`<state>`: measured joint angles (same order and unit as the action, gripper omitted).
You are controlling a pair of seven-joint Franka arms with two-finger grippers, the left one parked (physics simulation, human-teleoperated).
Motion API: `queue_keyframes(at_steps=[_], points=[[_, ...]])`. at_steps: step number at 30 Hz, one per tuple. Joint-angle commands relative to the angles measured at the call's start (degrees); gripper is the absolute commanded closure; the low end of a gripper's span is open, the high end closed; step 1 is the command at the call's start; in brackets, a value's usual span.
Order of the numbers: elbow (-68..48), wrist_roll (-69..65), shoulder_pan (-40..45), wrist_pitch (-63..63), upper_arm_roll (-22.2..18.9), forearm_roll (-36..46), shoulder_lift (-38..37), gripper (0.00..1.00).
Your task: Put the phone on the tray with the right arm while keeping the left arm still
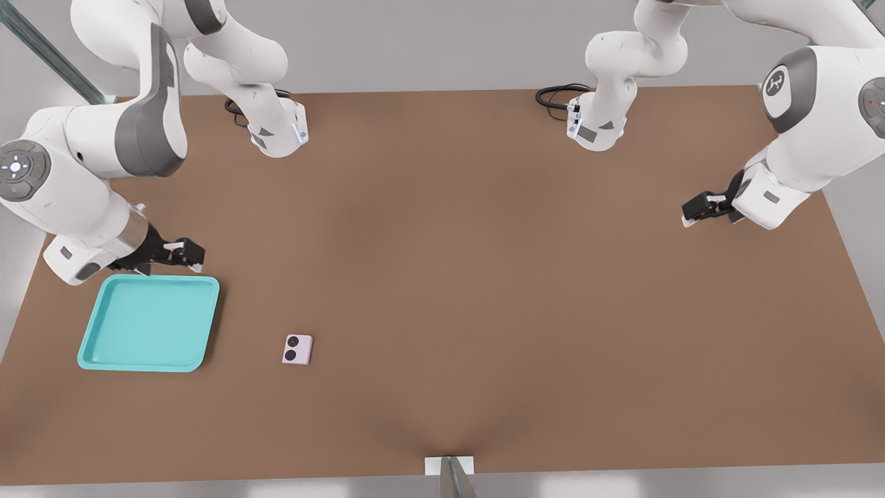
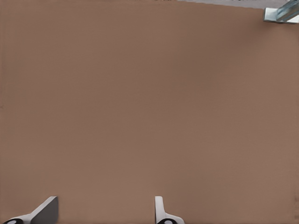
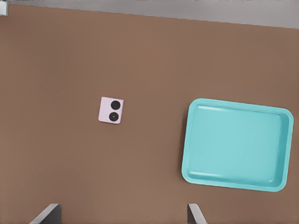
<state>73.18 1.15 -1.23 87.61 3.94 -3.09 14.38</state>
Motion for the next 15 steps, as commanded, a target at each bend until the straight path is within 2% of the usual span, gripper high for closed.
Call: queue_keyframes(at_steps=[1,3,11,15], points=[[0.1,1.0,0.0,1.3,0.0,-0.1,-0.1,0.0],[0.1,1.9,-0.8,1.9,0.1,-0.2,1.1,0.0],[0.2,10.9,-5.8,25.0,0.3,-0.5,23.5,0.0],[1.7,15.8,-7.4,30.2,0.4,-0.3,29.0,0.0]])
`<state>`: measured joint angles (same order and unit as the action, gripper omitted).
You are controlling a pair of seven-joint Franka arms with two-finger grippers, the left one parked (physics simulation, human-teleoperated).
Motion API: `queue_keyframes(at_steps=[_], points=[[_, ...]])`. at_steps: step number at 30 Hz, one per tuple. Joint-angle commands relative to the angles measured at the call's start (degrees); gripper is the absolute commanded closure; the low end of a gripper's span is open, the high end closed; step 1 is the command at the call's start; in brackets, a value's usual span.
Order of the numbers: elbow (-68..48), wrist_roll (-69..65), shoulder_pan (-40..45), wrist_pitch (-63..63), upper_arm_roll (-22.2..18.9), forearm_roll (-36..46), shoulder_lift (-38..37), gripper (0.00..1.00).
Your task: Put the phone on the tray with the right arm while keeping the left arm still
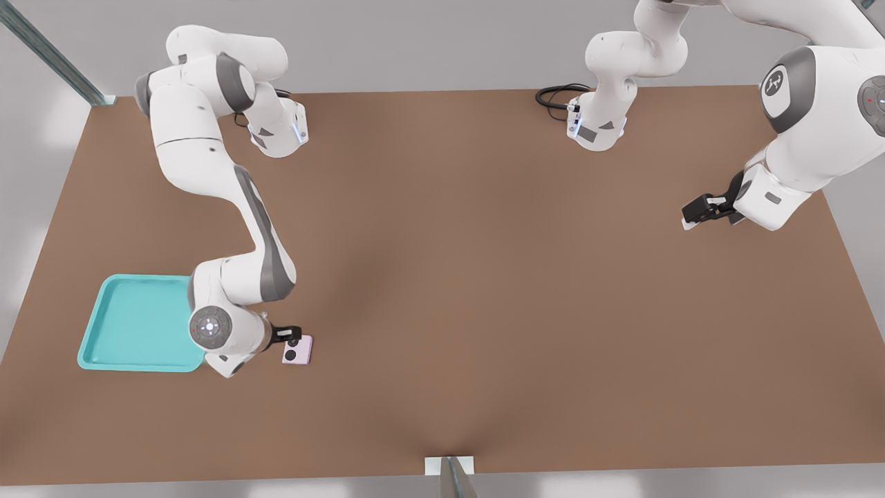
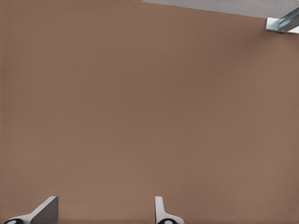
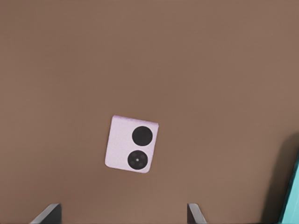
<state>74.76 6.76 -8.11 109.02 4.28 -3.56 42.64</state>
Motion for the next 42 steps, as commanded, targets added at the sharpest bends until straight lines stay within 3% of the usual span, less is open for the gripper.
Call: queue_keyframes(at_steps=[1,10,31,33,35,42], points=[[1.0,11.8,-0.8,10.7,0.0,0.1,1.4,0.0],[2.2,12.0,0.8,16.2,0.0,0.3,7.3,0.0],[6.0,11.6,1.3,17.7,0.0,0.0,8.3,0.0],[6.3,11.6,1.2,17.6,0.0,0.0,8.3,0.1],[6.7,11.6,1.1,17.6,0.0,0.0,8.3,0.1],[6.9,11.5,0.9,17.1,0.0,-0.1,7.6,0.32]])
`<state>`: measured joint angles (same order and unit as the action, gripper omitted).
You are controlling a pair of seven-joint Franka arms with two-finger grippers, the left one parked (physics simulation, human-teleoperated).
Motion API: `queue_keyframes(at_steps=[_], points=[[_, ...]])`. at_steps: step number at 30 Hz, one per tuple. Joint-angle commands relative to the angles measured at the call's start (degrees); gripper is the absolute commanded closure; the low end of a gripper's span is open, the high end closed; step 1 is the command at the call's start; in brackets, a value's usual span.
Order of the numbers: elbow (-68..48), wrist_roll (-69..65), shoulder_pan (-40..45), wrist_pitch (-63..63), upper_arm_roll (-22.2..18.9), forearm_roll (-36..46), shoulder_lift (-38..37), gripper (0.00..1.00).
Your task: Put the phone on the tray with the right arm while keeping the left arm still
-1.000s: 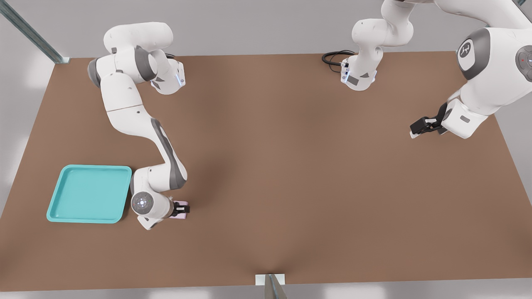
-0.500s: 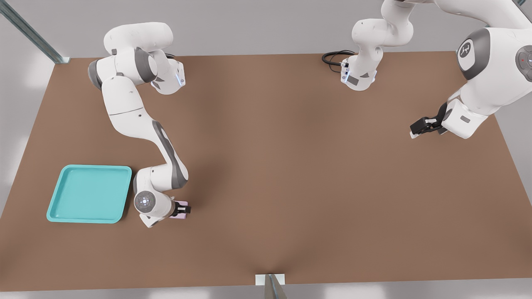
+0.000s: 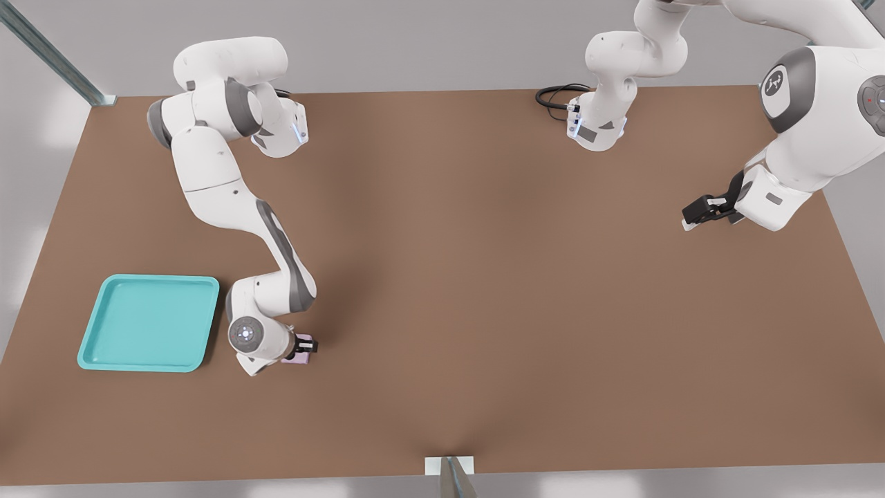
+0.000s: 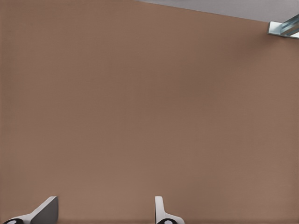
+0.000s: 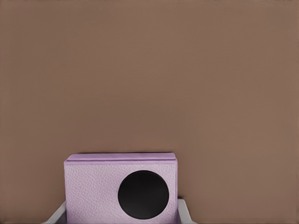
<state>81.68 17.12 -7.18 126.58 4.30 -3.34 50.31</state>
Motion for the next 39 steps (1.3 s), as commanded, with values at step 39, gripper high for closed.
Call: queue_keyframes(at_steps=[39], points=[[1.6,-18.3,6.4,-34.5,2.4,-4.3,-44.6,0.0]])
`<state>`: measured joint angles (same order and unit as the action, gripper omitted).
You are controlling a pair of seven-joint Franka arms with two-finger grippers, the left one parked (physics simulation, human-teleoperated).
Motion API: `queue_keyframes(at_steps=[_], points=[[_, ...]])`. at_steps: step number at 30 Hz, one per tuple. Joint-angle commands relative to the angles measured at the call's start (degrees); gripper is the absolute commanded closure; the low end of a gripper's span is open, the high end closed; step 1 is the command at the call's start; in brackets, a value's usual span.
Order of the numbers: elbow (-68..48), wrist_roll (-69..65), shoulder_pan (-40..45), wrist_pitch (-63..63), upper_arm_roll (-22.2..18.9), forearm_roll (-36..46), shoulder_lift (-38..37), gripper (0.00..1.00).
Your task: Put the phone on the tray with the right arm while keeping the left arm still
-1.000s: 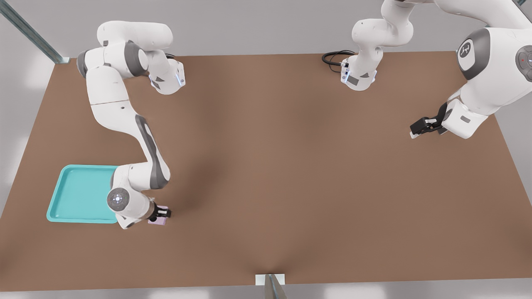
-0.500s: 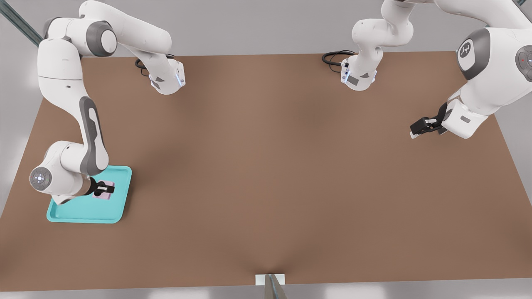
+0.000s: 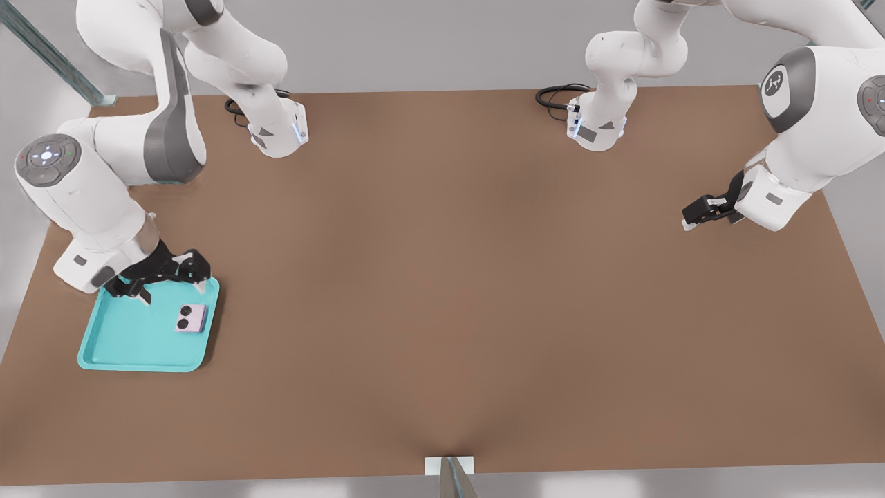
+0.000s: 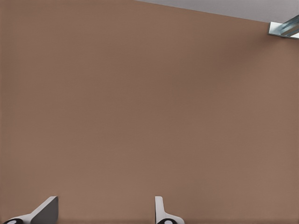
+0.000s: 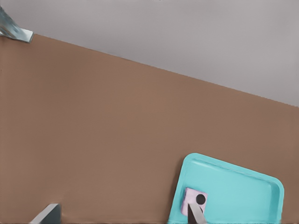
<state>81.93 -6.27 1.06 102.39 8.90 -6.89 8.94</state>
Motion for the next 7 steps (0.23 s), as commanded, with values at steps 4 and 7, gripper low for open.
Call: queue_keyframes(at_steps=[4,7], points=[[0.7,5.6,-7.5,-12.9,-10.4,4.7,0.0,0.0],[0.9,5.7,-7.5,-12.7,-10.5,4.7,-0.2,0.0]])
